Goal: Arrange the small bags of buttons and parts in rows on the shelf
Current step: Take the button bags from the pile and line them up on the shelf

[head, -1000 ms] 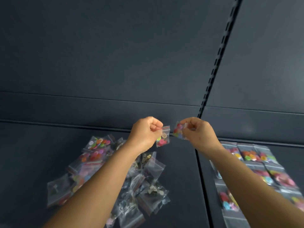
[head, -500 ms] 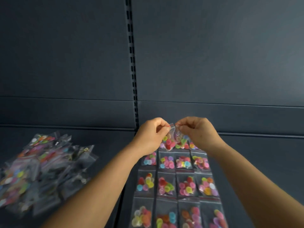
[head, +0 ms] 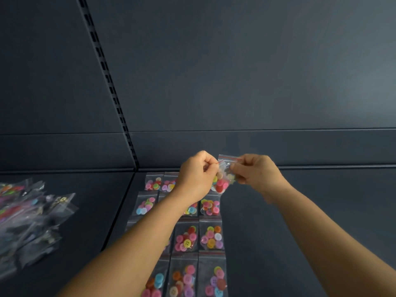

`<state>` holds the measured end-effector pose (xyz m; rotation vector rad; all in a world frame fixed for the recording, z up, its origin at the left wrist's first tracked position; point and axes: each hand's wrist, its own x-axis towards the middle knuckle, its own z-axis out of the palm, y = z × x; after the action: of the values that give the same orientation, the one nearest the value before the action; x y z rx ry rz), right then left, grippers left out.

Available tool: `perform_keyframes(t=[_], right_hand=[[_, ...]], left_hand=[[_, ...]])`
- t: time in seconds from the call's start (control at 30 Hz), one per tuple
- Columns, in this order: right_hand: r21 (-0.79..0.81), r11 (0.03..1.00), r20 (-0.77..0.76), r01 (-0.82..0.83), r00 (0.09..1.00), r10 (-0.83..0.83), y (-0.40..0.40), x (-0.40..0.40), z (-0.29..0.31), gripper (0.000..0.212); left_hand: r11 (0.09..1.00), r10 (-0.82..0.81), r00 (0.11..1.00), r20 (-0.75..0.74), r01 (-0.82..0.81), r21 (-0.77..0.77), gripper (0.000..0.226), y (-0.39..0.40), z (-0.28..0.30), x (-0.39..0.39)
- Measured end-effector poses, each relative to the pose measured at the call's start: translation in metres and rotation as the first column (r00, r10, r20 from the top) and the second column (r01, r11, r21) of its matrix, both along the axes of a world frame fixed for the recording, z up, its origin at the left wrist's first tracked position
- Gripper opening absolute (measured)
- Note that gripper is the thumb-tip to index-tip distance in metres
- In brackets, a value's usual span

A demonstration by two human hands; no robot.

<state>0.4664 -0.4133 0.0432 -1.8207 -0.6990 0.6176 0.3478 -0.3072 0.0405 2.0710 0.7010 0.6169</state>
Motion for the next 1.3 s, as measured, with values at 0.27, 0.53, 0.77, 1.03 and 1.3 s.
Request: perform_keyframes(t=[0.27, 0.53, 0.77, 1.03, 1.3], right_hand=[[0.15, 0.984, 0.066, 0.101, 0.991, -0.112, -0.013, 0.011, 0.004, 0.014], [-0.021, 0.999, 0.142, -0.048, 0.989, 0.051, -0.01, 0.01, -0.014, 0.012], [-0.044, 0.98, 0.179, 0.195, 0.966, -0.184, -0.017, 0.035, -0.021, 0.012], [-0.129, 0.965, 0.234, 0.228, 0.953, -0.194, -0.012, 0.05, -0.038, 0.01], [-0.264, 0.948, 0.452, 0.179, 0.891, -0.042, -0.012, 0.056, -0.053, 0.041]], left_hand=[[0.987, 0.103, 0.99, -0.098, -0.09, 0.135, 0.013, 0.007, -0.006, 0.019], [1.0, -0.009, 0.999, -0.052, 0.01, 0.02, 0.009, 0.005, -0.006, 0.036], [0.999, 0.038, 0.998, -0.052, -0.038, -0.005, 0.008, 0.018, -0.008, 0.041], [0.991, -0.076, 0.971, -0.229, 0.1, 0.092, 0.009, 0.011, -0.027, 0.064], [0.894, -0.011, 0.922, -0.386, 0.181, 0.409, 0.042, 0.012, -0.046, 0.067]])
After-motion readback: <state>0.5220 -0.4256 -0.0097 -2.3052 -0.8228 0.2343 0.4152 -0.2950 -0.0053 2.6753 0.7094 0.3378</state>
